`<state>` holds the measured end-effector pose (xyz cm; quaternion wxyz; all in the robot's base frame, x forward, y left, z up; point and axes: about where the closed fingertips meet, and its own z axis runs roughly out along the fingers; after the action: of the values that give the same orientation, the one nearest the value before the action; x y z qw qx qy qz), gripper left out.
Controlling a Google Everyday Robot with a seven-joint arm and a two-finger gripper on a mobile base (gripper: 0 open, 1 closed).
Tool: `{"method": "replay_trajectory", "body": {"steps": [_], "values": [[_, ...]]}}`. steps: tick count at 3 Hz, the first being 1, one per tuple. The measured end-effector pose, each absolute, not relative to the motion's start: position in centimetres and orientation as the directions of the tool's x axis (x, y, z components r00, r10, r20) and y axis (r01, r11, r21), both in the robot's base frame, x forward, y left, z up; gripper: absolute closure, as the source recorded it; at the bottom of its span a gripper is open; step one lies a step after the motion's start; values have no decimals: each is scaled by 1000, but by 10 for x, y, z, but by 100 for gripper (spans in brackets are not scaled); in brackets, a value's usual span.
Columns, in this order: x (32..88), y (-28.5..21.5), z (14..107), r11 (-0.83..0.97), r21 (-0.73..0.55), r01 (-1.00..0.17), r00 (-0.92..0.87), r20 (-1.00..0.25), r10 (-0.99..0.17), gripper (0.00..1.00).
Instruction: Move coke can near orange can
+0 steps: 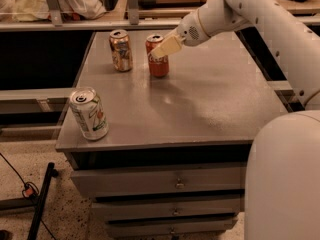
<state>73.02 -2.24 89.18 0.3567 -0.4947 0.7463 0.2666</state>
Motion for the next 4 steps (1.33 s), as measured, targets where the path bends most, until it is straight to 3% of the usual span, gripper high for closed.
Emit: {"method": "replay_trajectory", "body": {"steps": [2, 3, 4], "values": [[726, 10, 902, 303, 70, -950, -226, -825, -517, 100], [718, 12, 908, 299, 45, -953, -189, -859, -475, 84], [712, 13, 902, 289, -3, -957, -143, -864, -483, 59]]}}
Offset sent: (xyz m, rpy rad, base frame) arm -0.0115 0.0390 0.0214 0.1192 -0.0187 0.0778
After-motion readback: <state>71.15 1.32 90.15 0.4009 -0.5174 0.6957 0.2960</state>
